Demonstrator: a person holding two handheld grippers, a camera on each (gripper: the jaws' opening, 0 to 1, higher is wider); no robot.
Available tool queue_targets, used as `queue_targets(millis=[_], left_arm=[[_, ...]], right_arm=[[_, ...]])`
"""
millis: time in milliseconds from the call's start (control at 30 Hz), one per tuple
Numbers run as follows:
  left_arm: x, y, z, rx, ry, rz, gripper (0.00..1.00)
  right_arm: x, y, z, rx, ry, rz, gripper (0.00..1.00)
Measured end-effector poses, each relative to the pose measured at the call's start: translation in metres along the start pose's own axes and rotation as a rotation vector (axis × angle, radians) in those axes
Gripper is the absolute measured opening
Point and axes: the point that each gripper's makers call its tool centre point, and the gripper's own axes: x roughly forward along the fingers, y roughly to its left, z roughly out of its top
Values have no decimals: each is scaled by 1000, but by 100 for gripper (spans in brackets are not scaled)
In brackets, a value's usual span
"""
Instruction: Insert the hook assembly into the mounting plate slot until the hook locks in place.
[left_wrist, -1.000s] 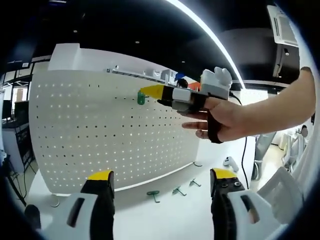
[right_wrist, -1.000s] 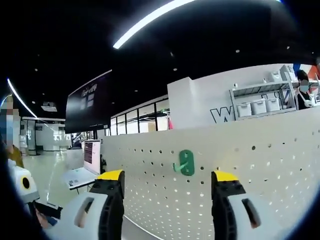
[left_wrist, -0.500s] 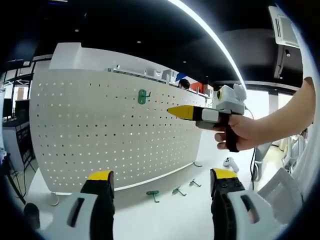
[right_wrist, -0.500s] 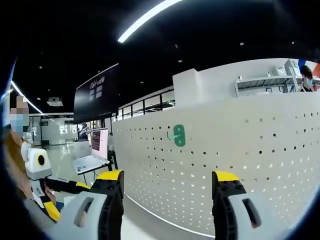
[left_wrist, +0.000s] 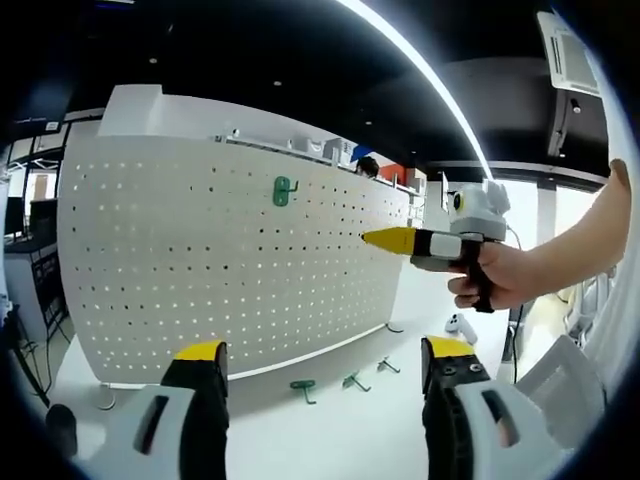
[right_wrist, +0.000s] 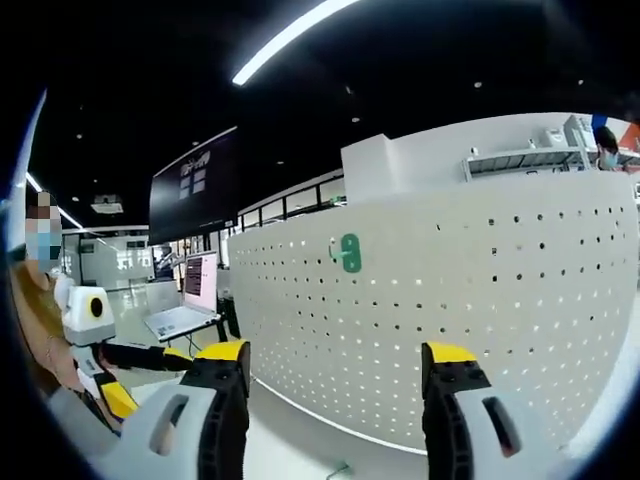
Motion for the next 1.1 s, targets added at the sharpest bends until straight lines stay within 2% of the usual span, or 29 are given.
queue_targets(millis=[300, 667, 1100], left_arm=[[0, -2, -4, 6, 9, -1, 82], [1, -3, -7, 7, 16, -7, 82], [2, -6, -17, 15, 43, -24, 82]], right_arm=[[-22, 1, -10, -22, 24, 9, 68], [-40, 0, -30, -41, 83, 14, 69], [-69, -9, -54, -31, 146, -21, 68]])
